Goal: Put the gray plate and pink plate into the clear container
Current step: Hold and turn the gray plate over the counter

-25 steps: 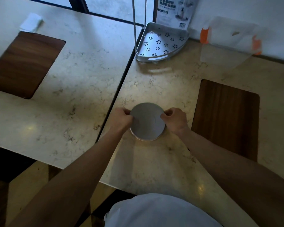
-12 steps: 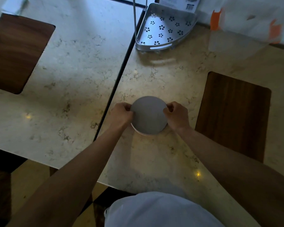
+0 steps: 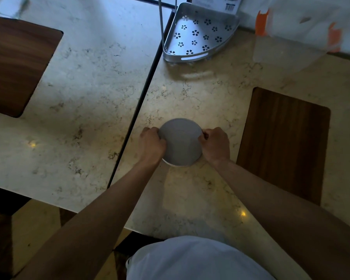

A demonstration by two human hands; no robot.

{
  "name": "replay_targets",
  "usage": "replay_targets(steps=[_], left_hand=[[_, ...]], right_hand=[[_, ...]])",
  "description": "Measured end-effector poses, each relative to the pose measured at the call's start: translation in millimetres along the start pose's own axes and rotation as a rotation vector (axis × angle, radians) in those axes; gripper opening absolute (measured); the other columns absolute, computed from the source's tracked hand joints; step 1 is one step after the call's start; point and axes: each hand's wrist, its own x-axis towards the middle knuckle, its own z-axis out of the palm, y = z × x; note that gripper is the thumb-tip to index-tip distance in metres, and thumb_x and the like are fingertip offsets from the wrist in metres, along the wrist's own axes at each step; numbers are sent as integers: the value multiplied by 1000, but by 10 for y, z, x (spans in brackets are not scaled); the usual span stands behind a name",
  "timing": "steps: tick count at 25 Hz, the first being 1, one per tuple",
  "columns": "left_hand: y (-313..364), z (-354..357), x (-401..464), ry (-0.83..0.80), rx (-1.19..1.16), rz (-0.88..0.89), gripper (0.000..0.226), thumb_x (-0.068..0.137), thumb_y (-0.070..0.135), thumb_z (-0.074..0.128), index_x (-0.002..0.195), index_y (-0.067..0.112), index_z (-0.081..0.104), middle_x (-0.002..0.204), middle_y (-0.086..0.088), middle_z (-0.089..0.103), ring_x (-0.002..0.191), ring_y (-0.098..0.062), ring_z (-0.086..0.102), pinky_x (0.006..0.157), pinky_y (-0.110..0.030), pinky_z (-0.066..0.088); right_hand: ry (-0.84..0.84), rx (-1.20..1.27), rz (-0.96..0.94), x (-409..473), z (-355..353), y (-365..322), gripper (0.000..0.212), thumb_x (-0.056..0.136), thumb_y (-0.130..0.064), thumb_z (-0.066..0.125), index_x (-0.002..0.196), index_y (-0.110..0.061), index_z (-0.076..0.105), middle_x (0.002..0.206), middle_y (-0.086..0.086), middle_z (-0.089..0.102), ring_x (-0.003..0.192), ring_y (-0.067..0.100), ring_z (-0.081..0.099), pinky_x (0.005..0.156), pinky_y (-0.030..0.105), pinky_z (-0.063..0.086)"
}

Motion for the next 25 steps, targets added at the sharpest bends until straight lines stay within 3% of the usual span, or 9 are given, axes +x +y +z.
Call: replay_targets(steps=[5,10,13,19,22,24,25], left_hand=[[61,3,-10,-3,126,7,25,89,18,49,98,-1,63,112,-23,54,91,-37,56,77,-41,44],[107,-21,-26,17,155,17,26,87,21,53,85,-3,64,100,-24,62,86,-35,59,72,-39,46],[143,-23,-35,27,154,-9,26,87,21,54,89,-3,64,106,-24,59,86,-35,59,73,-39,46],[159,-58,54,-38,112,-63,31,85,22,56,96,-6,63,109,-25,60,94,-38,59,75,-39,46],[148,-121,109,-119,46,-90,27,80,19,60,82,-7,64,89,-26,64,83,-39,61,67,-40,49],[135,-172,137,-157,-11,-114,24,75,17,63,57,5,54,60,-14,53,61,-31,55,45,-32,38],[130,-188,145,-163,-37,-127,30,73,16,65,50,9,48,51,-8,46,52,-27,49,42,-28,29]], right_hand=[[9,-20,8,-46,-17,-43,28,92,-22,54,79,-5,72,76,16,67,66,28,62,60,34,49],[11,-16,24,-59,-18,-69,29,94,-21,53,82,-5,73,79,16,69,69,27,64,60,30,46],[11,-48,53,-64,8,-85,31,96,-26,50,88,-7,73,87,16,68,72,26,64,61,28,47],[18,-30,167,-20,8,-179,29,93,-29,54,98,-8,72,98,14,69,82,28,67,75,41,59],[-33,22,237,14,13,-195,29,89,-30,55,93,-6,73,95,16,69,81,29,67,72,42,60],[-64,80,261,14,21,-199,30,87,-31,56,90,-5,71,93,16,68,79,30,67,68,38,59],[-68,99,263,15,20,-198,30,86,-31,56,87,-4,71,91,16,68,78,30,67,64,35,57]])
